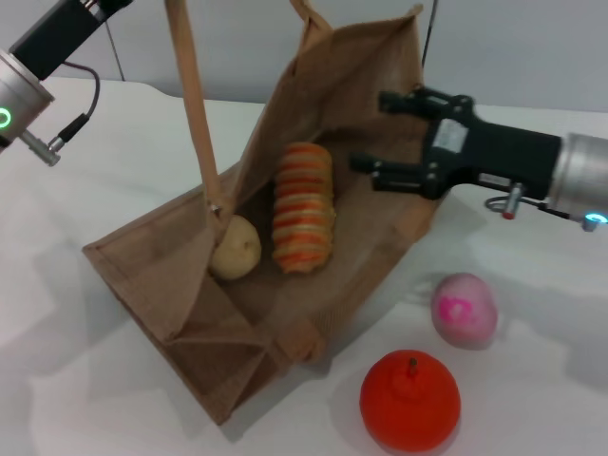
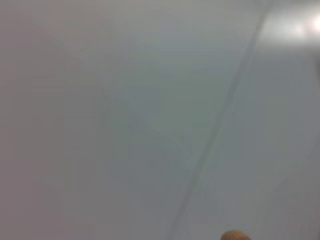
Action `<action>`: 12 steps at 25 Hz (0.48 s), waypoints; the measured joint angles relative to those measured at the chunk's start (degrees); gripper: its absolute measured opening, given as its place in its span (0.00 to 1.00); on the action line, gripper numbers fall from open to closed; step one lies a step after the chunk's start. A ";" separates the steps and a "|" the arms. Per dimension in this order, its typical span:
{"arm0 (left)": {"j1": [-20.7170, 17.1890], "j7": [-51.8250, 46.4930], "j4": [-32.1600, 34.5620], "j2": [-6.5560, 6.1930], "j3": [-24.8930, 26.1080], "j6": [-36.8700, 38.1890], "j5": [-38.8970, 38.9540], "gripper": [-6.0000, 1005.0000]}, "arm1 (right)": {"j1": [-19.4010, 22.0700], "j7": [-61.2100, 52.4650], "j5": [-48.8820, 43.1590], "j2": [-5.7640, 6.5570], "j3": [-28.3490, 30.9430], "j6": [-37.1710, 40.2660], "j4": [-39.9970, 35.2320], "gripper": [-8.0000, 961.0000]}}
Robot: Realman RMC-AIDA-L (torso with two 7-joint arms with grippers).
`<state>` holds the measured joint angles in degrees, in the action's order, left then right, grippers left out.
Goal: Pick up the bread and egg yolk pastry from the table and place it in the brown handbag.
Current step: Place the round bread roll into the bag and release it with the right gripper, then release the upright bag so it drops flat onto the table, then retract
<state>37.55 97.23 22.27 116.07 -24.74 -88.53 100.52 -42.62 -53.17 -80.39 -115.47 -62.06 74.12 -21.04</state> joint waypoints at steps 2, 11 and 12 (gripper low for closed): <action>-0.40 1.07 -0.06 0.01 0.01 2.49 -0.22 0.18 | 2.30 2.06 3.42 0.17 0.26 2.04 -0.32 0.79; -0.35 16.61 -6.91 0.28 0.03 12.45 1.39 0.18 | 10.27 13.61 13.88 -0.12 10.50 11.52 1.40 0.91; -0.33 18.25 -7.66 0.30 0.04 12.96 2.05 0.18 | 10.47 15.22 14.50 -0.12 12.13 12.23 2.58 0.91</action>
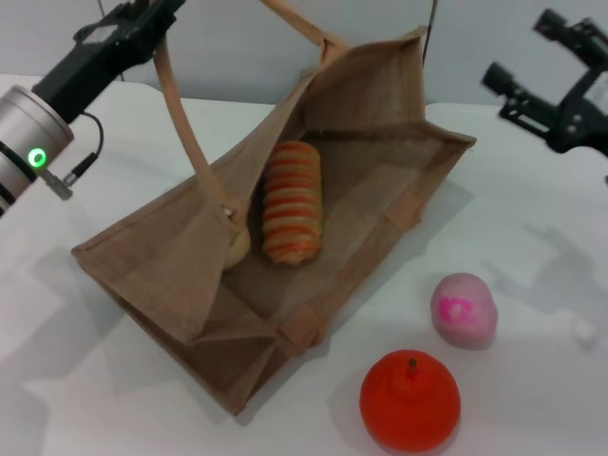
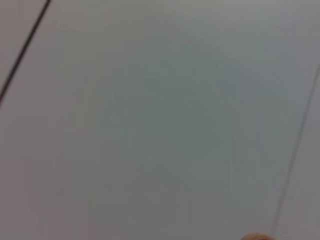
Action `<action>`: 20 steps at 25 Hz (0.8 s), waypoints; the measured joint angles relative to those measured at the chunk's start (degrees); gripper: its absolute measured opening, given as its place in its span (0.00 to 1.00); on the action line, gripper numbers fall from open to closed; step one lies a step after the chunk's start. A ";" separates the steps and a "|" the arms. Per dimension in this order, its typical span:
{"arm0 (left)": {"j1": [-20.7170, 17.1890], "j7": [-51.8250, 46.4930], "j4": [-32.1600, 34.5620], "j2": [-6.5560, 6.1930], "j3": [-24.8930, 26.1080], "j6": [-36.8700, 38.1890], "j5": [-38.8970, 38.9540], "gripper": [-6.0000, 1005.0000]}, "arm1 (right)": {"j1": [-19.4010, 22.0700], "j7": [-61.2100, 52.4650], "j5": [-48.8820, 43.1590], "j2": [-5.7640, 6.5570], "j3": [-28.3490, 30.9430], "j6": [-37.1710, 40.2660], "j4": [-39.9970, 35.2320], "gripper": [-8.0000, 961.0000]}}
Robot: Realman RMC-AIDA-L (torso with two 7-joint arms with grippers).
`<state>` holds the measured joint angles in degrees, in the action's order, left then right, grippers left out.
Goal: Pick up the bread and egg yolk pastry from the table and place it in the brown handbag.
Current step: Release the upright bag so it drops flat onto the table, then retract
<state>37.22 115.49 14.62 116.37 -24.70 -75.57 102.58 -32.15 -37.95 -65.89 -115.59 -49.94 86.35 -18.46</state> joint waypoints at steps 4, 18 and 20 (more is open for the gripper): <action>0.35 12.75 -6.02 0.08 -0.09 0.84 5.30 0.32 | 0.18 2.91 1.43 0.01 4.46 0.62 3.05 0.91; 2.15 43.79 -15.70 0.60 -2.56 -10.26 3.07 0.62 | 0.42 4.05 1.99 0.10 8.59 -0.03 5.49 0.91; 1.77 46.33 -16.78 0.64 -2.19 -12.54 3.97 0.63 | 0.42 4.08 2.00 0.10 9.09 -0.08 5.51 0.91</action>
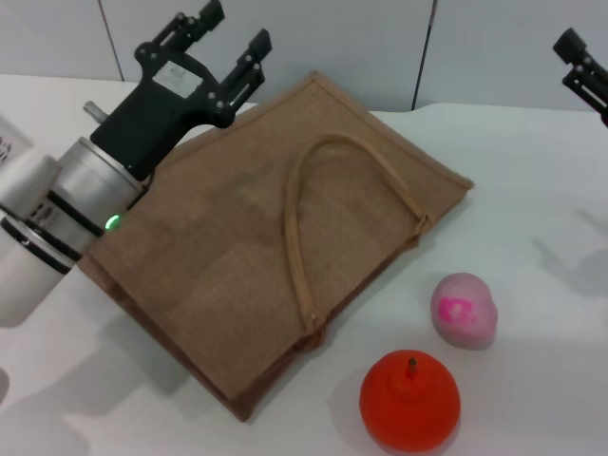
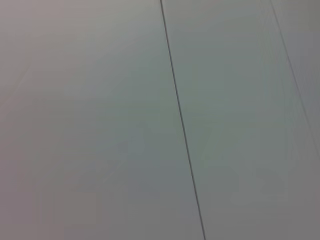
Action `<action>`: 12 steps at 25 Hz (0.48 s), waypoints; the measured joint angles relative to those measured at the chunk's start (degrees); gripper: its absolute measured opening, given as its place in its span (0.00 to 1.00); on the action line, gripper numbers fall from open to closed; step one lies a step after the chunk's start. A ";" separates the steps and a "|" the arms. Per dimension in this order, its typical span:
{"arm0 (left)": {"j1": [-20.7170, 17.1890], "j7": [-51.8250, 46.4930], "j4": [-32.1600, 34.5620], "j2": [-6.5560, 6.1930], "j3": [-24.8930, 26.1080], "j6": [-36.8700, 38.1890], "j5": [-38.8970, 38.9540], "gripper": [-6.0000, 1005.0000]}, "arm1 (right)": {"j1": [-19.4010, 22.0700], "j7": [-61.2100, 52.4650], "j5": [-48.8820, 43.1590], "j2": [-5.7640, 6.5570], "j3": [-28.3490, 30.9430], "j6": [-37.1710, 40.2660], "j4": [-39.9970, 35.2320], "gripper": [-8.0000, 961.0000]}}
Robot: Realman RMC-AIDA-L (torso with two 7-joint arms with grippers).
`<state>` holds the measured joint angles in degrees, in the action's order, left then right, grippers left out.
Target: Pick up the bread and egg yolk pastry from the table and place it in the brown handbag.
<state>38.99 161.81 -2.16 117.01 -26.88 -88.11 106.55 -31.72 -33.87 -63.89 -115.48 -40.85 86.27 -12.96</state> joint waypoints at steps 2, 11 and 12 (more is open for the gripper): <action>-0.55 0.79 -0.53 0.02 0.52 -1.43 1.44 0.63 | 0.15 0.42 0.00 0.00 0.84 -0.46 0.03 0.91; -4.93 0.88 -2.49 0.10 2.69 -1.44 16.83 0.63 | 1.60 12.83 0.01 -0.17 10.89 -2.80 4.79 0.90; -5.35 0.88 -2.92 0.10 2.84 -1.14 18.88 0.63 | 1.68 14.00 0.01 -0.18 12.22 -2.80 5.56 0.90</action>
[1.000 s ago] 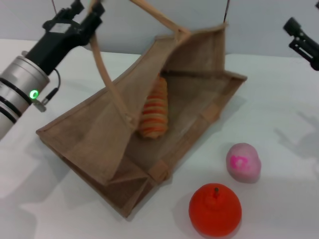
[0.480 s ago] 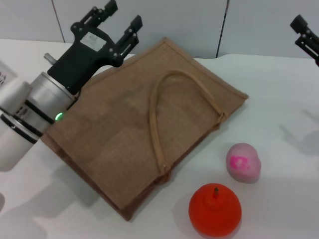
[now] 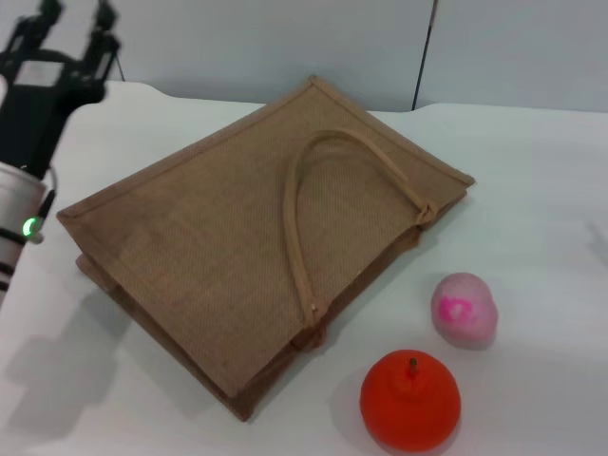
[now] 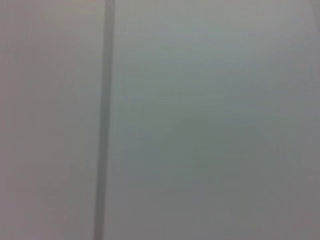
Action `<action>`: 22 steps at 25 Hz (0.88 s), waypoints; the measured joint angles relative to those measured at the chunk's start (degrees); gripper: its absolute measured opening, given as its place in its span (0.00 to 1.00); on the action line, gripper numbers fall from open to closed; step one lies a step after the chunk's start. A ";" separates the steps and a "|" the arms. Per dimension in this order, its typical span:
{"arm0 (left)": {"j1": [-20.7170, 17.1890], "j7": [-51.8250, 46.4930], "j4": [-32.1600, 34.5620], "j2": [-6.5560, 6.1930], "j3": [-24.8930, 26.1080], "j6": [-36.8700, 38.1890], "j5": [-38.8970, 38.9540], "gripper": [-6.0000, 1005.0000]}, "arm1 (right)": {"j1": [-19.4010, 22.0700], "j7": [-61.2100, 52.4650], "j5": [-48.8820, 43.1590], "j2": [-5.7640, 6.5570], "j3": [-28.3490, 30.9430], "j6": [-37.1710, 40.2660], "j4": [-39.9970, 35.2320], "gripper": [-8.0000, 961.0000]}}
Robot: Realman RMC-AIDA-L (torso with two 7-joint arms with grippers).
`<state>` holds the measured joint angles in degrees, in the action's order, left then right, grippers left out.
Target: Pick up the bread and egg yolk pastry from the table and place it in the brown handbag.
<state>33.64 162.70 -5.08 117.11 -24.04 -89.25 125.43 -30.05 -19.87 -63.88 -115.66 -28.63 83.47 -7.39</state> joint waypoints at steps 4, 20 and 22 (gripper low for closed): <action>-0.99 0.02 -1.05 0.00 0.09 1.40 6.08 0.62 | 0.24 2.79 0.00 0.00 6.19 -0.41 2.56 0.90; -0.50 -0.11 -3.18 0.05 0.14 2.95 11.57 0.62 | 1.40 1.03 0.05 0.00 10.91 -0.80 3.52 0.90; -0.39 -0.12 -3.23 0.06 0.14 3.02 11.61 0.62 | 1.34 1.02 0.06 0.00 10.92 -0.87 3.53 0.90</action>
<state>33.25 162.58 -8.31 117.17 -23.90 -86.23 137.04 -28.71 -18.85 -63.82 -115.66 -17.71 82.60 -3.86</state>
